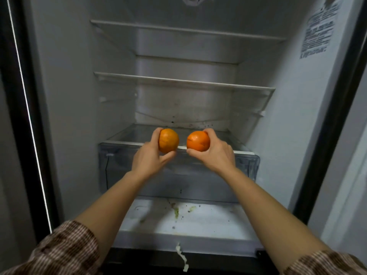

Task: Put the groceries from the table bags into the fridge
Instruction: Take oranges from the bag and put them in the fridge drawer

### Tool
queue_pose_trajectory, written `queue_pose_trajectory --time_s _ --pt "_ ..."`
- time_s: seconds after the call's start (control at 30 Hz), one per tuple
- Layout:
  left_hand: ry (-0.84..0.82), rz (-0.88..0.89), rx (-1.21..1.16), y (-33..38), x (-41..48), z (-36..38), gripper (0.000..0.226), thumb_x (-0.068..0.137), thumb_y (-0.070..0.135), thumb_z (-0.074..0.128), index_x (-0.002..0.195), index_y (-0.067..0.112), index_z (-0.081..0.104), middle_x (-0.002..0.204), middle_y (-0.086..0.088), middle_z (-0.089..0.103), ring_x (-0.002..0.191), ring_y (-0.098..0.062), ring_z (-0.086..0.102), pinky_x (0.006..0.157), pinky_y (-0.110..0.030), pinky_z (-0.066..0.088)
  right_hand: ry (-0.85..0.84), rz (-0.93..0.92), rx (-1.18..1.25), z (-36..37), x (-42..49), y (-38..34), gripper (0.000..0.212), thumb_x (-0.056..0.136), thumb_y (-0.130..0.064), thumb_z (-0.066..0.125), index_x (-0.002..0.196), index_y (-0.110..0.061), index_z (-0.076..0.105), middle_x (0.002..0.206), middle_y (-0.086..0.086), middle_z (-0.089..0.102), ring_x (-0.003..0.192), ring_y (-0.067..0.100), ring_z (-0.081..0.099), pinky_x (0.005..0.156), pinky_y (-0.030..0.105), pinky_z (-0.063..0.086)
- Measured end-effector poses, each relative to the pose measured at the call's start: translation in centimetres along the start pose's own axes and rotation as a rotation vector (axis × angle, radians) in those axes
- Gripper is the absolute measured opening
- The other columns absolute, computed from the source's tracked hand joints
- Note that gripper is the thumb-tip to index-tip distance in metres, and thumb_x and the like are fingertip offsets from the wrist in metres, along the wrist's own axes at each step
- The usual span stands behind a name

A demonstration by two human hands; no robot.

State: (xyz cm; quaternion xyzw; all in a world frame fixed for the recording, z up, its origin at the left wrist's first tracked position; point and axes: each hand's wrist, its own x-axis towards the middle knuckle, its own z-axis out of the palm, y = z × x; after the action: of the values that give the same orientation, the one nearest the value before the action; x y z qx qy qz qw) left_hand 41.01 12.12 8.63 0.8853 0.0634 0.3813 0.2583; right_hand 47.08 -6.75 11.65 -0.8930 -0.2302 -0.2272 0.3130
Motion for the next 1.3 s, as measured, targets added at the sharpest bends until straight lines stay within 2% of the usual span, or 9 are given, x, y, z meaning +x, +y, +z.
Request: queue_pose_trajectory --time_s 0.23,0.4,0.57,0.73,0.83,0.9,1.03,1.17,1.3 --pt "0.003 -0.004 -0.093 1.4 -0.8 -3.8 0.067 0.068 0.062 0.069 0.122 0.036 0.039 0.107 -0.003 0.064 0.093 -0.029 0.063 0.08 -0.045 0.054 -0.13 0.032 -0.102 -4.1 0.4 -2.6 0.056 0.066 -0.069 0.064 0.1 -0.028 0.049 0.101 0.0 0.057 0.092 0.027 0.053 0.074 0.034 0.038" --pt "-0.084 -0.04 -0.076 1.8 -1.3 -5.6 0.058 0.065 0.059 0.073 0.109 0.029 0.052 0.095 0.002 0.065 0.086 -0.021 0.063 0.077 -0.042 0.055 -0.334 0.073 0.057 -5.5 -0.8 -4.0 0.053 0.063 -0.062 0.072 0.099 -0.025 0.057 0.09 0.003 0.066 0.07 0.023 0.07 0.062 0.033 0.059" --pt "-0.344 -0.147 0.023 2.3 0.1 -6.4 0.055 0.054 0.066 0.066 0.088 0.023 0.064 0.083 0.0 0.068 0.075 -0.019 0.066 0.073 -0.04 0.058 -0.549 0.116 -0.029 -5.1 0.2 -4.4 0.062 0.067 -0.061 0.072 0.111 -0.021 0.057 0.1 0.006 0.063 0.073 0.023 0.07 0.068 0.035 0.06" --pt "-0.723 -0.244 0.033 1.9 2.0 -6.4 0.045 0.064 0.054 0.07 0.075 0.01 0.075 0.067 -0.005 0.07 0.064 -0.02 0.065 0.06 -0.029 0.054 -0.824 0.177 -0.068 -2.1 1.5 -4.6 0.037 0.077 -0.042 0.075 0.095 -0.01 0.068 0.081 0.005 0.07 0.057 0.015 0.067 0.052 0.024 0.054" --pt "-1.08 -0.317 0.043 1.4 2.6 -5.9 0.049 0.058 0.055 0.067 0.085 0.015 0.073 0.086 -0.006 0.071 0.082 -0.022 0.065 0.089 -0.04 0.053 -1.002 0.259 -0.096 -0.7 2.3 -4.6 0.035 0.076 -0.034 0.079 0.091 -0.003 0.072 0.074 0.007 0.073 0.06 0.017 0.068 0.06 0.028 0.057" --pt "-1.236 -0.364 0.056 0.9 3.0 -5.4 0.058 0.057 0.056 0.071 0.099 0.017 0.067 0.096 -0.006 0.065 0.087 -0.021 0.064 0.091 -0.039 0.051 -1.075 0.31 -0.112 -0.2 2.6 -4.7 0.042 0.077 -0.029 0.079 0.105 0.001 0.07 0.081 0.01 0.073 0.068 0.019 0.07 0.07 0.03 0.06" --pt "-1.117 -0.556 -0.016 0.5 3.0 -4.6 0.036 0.095 0.036 0.051 0.116 0.009 0.059 0.116 -0.013 0.063 0.08 -0.025 0.065 0.057 -0.026 0.054 -1.178 0.427 -0.106 1.5 2.3 -4.1 0.039 0.084 -0.017 0.074 0.115 0.003 0.062 0.11 0.02 0.067 0.088 0.024 0.068 0.079 0.031 0.059" --pt "-1.217 -0.575 0.066 0.5 3.4 -4.5 0.033 0.091 0.033 0.051 0.11 0.009 0.063 0.102 -0.014 0.072 0.081 -0.03 0.072 0.065 -0.031 0.054 -1.148 0.515 -0.032 2.0 2.2 -3.8 0.024 0.095 -0.01 0.058 0.114 0.004 0.06 0.119 0.031 0.06 0.08 0.027 0.068 0.081 0.033 0.057" --pt "-1.212 -0.558 0.051 0.5 3.2 -4.4 0.032 0.091 0.028 0.049 0.112 0.006 0.061 0.112 -0.014 0.068 0.085 -0.03 0.07 0.068 -0.032 0.054 -1.015 0.427 -0.029 0.9 1.6 -4.0 0.022 0.094 -0.011 0.057 0.109 0.002 0.065 0.106 0.016 0.07 0.077 0.02 0.069 0.075 0.031 0.059"
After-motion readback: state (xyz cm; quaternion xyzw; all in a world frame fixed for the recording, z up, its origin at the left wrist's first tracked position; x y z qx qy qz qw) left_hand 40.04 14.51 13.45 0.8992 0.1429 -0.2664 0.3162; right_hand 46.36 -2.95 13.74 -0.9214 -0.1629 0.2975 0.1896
